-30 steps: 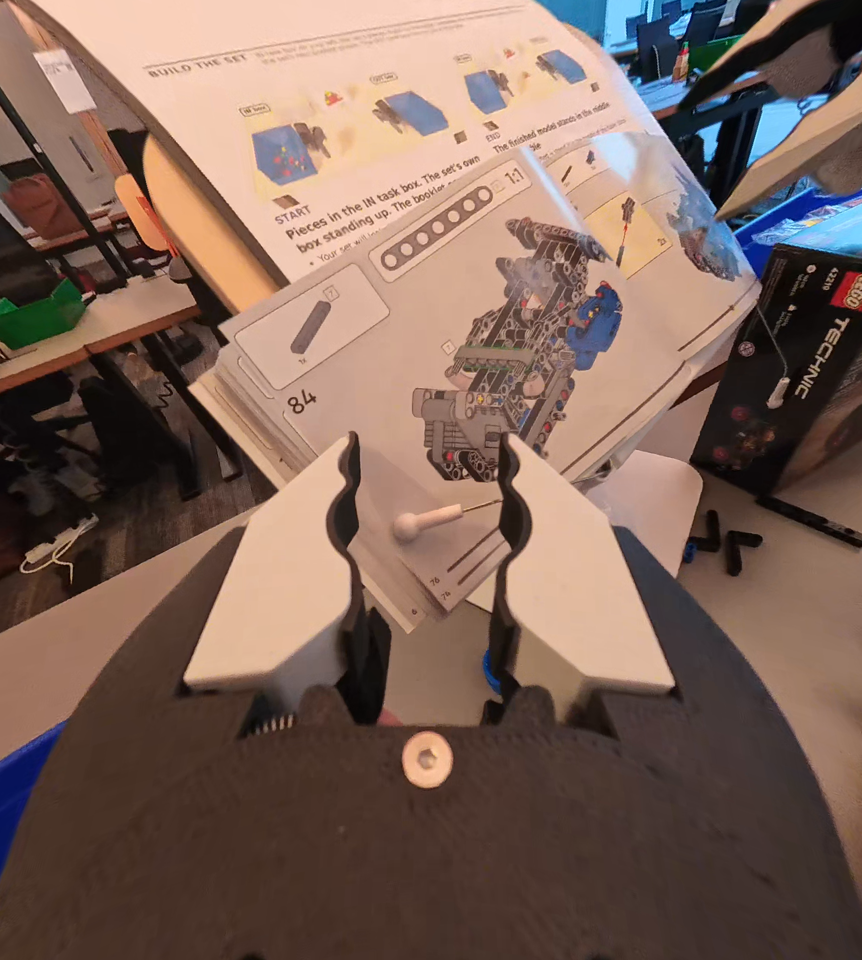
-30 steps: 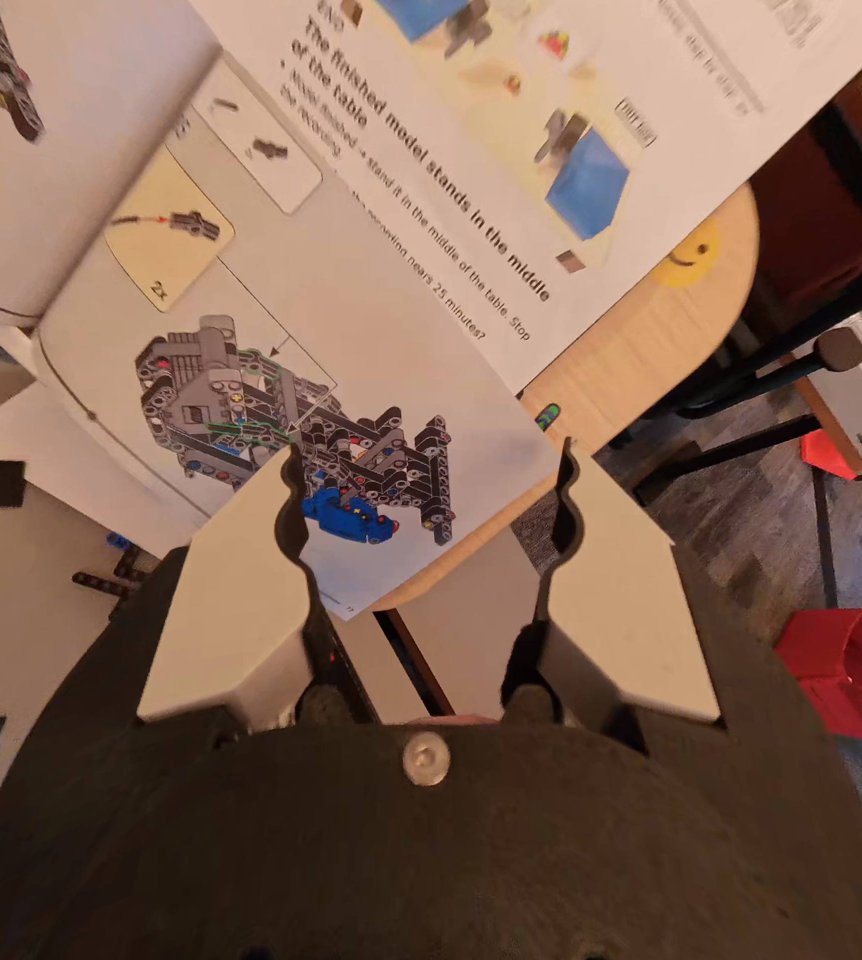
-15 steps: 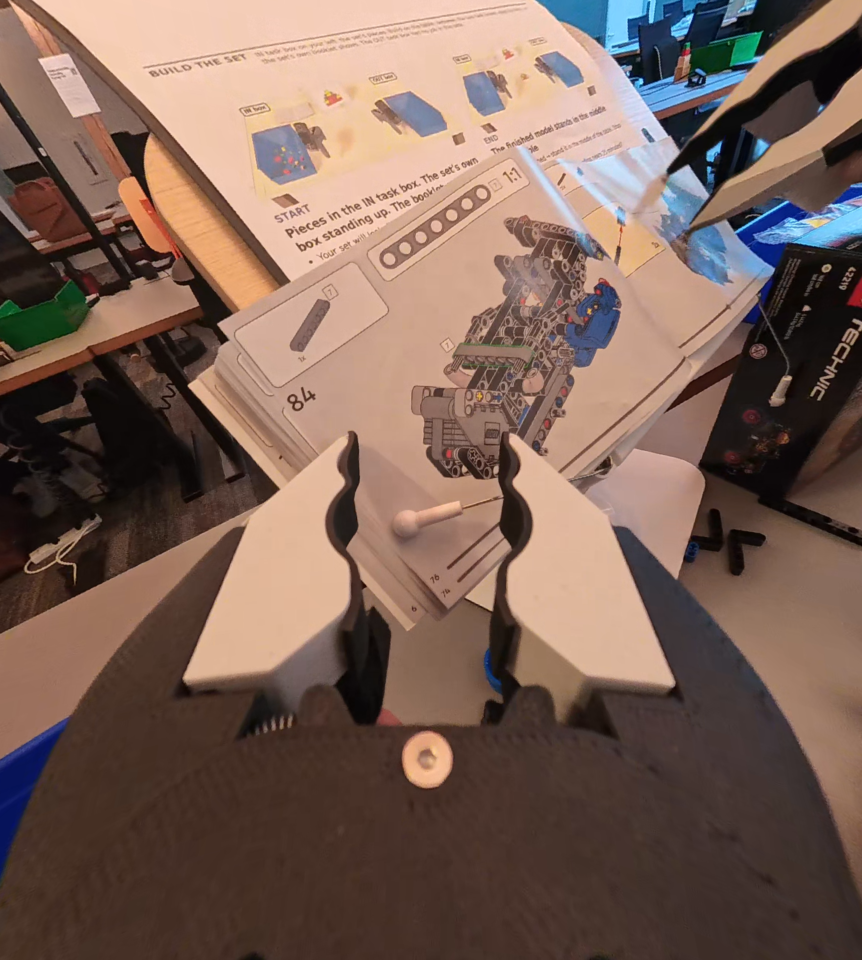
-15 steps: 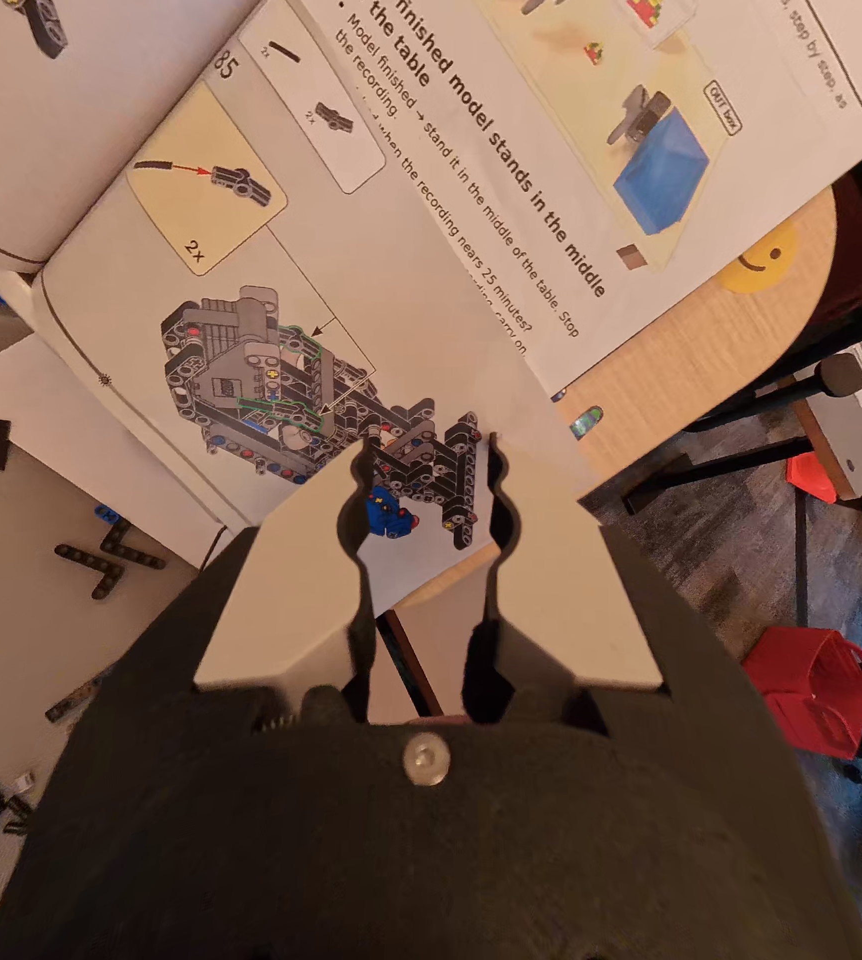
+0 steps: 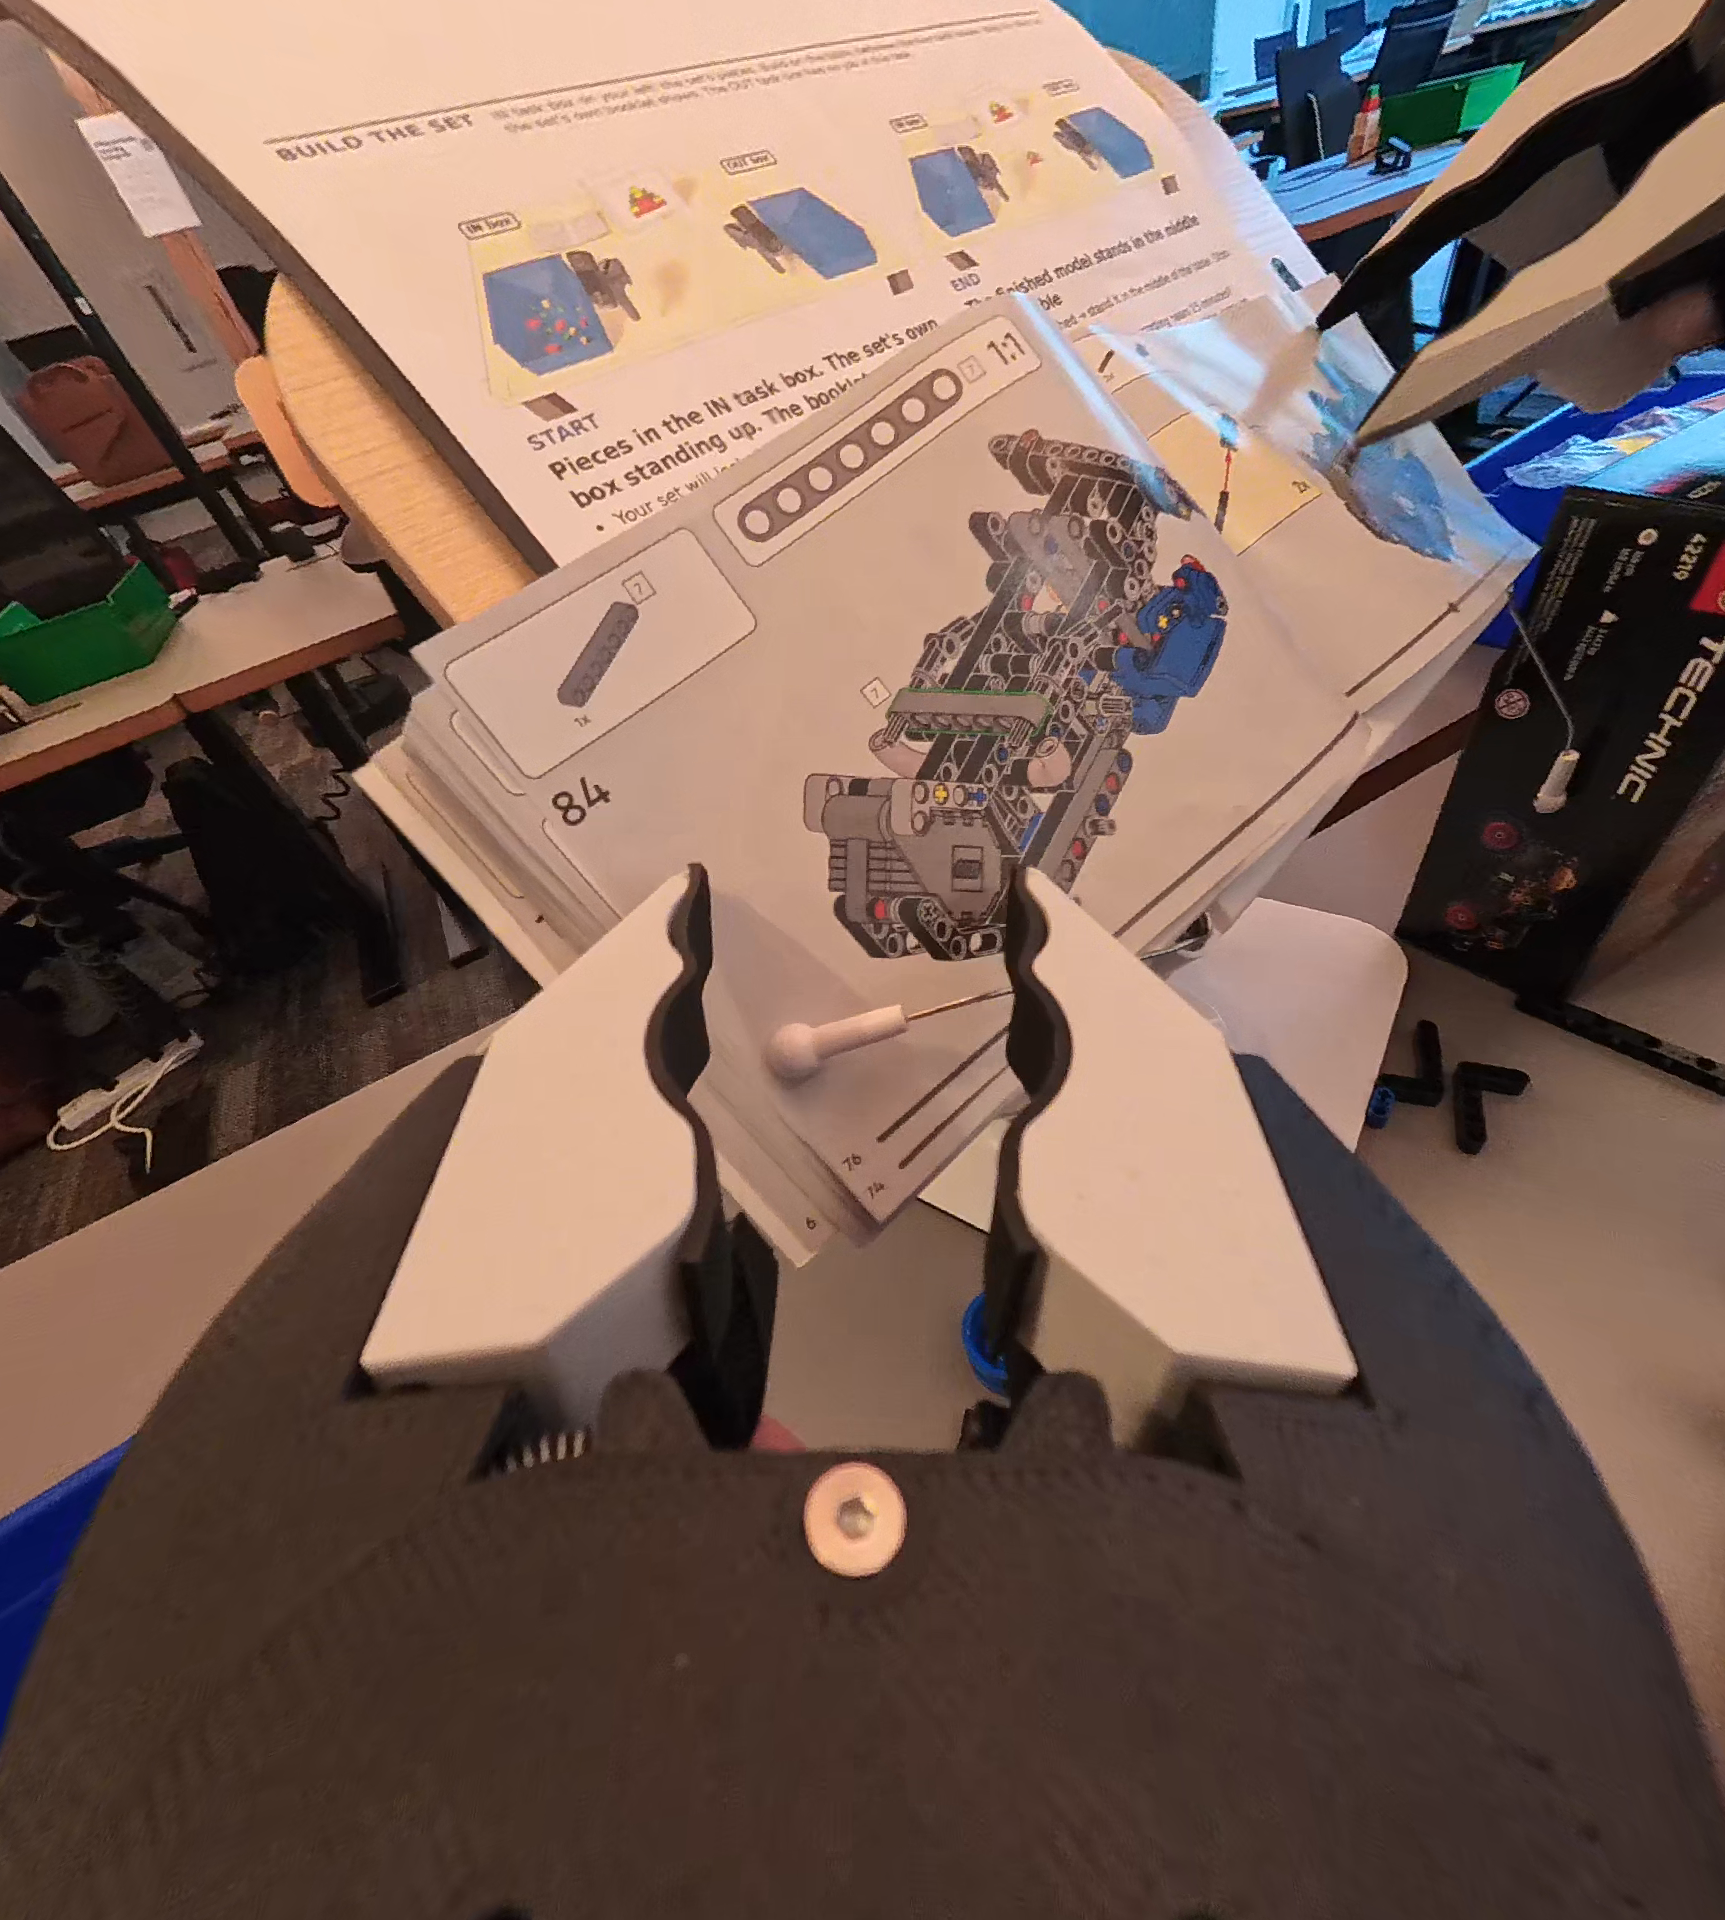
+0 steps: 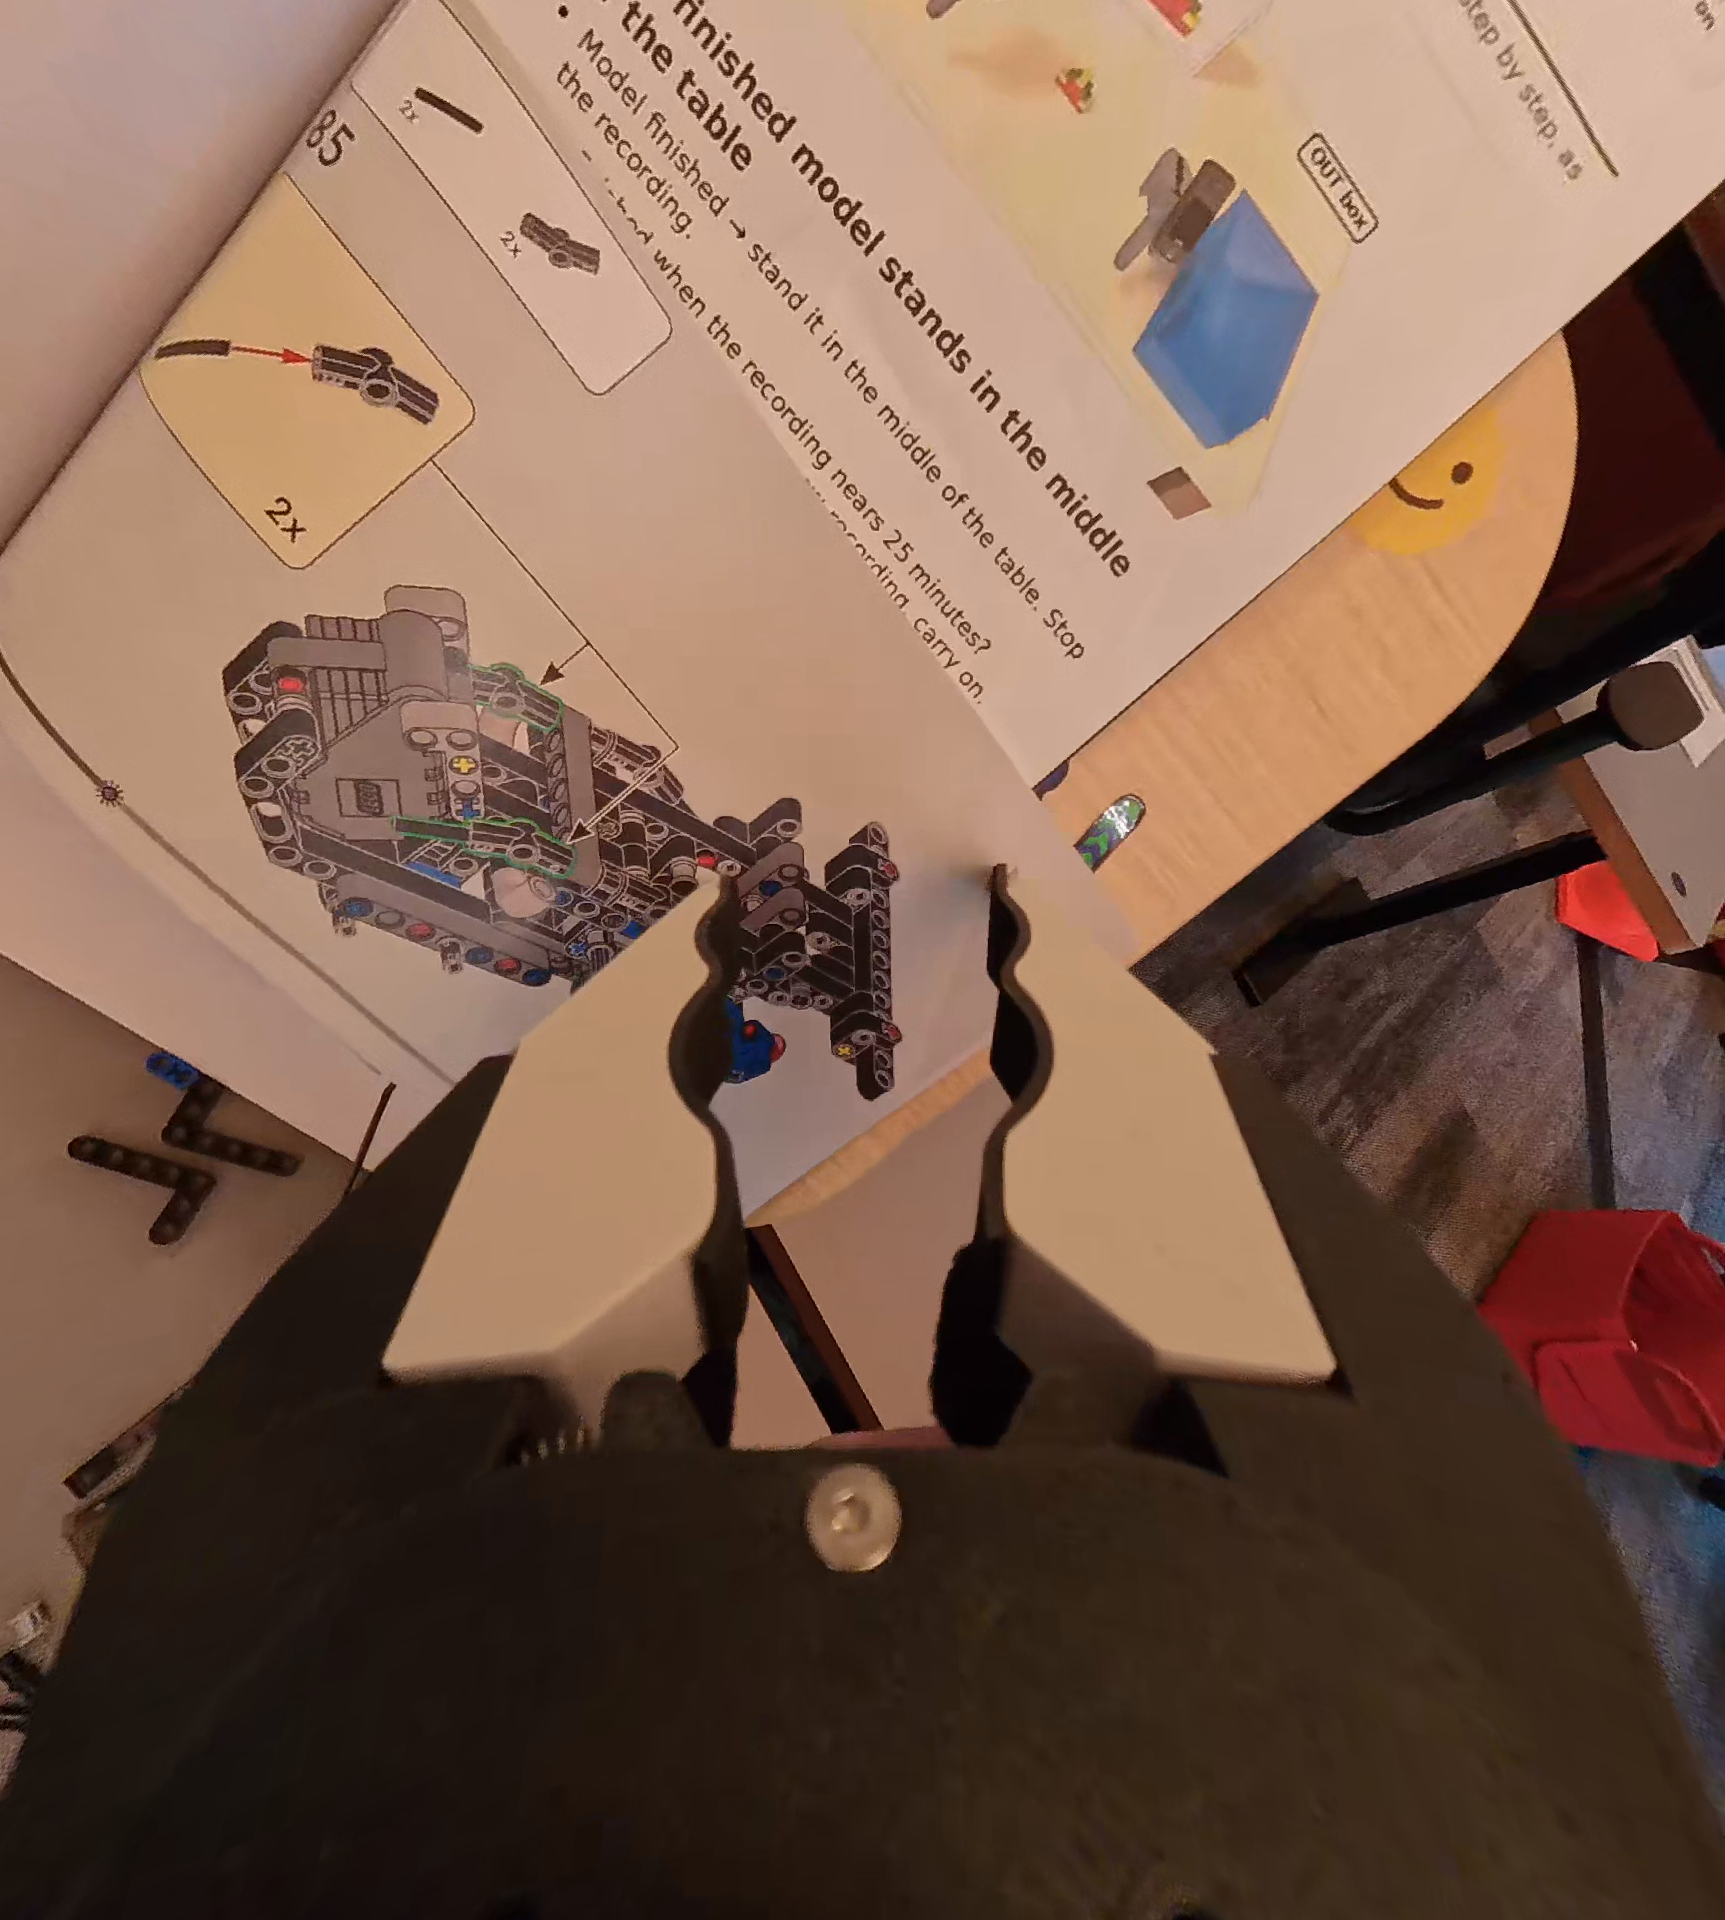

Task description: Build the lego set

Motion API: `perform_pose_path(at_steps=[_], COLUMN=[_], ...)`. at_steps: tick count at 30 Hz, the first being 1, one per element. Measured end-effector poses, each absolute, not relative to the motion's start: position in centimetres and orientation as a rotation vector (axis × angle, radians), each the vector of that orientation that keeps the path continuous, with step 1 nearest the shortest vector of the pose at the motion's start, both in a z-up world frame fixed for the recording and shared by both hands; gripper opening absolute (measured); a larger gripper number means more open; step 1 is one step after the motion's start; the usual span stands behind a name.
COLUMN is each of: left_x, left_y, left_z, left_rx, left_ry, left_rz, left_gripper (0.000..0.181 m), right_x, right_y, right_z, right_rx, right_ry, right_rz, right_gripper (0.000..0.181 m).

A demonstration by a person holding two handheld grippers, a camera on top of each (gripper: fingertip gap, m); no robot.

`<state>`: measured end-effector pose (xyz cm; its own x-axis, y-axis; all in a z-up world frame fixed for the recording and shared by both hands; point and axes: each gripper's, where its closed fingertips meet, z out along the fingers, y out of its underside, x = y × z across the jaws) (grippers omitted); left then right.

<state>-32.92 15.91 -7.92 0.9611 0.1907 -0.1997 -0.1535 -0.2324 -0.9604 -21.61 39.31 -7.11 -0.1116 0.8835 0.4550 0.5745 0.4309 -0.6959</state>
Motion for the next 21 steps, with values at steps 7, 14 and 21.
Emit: perform_pose_path(at_steps=[7, 14, 21], left_x=[-32.8, -32.9, -32.9], left_y=[16.0, 15.8, 15.7], left_z=[-8.0, -7.9, -7.9], left_rx=[-1.776, -1.774, -1.772], left_ry=[-0.027, -0.024, -0.020], left_rz=[0.319, 0.311, 0.309], left_gripper=[0.056, 0.052, 0.050], right_x=[-21.7, -21.7, -21.5], right_y=[39.4, 38.4, 36.0], right_z=[-6.9, -7.2, -5.8], right_rx=[-1.241, -1.210, -1.176], right_ry=[-1.801, -1.836, -1.860], right_rz=[0.468, 0.477, 0.617], right_gripper=[0.013, 0.000, 0.000])
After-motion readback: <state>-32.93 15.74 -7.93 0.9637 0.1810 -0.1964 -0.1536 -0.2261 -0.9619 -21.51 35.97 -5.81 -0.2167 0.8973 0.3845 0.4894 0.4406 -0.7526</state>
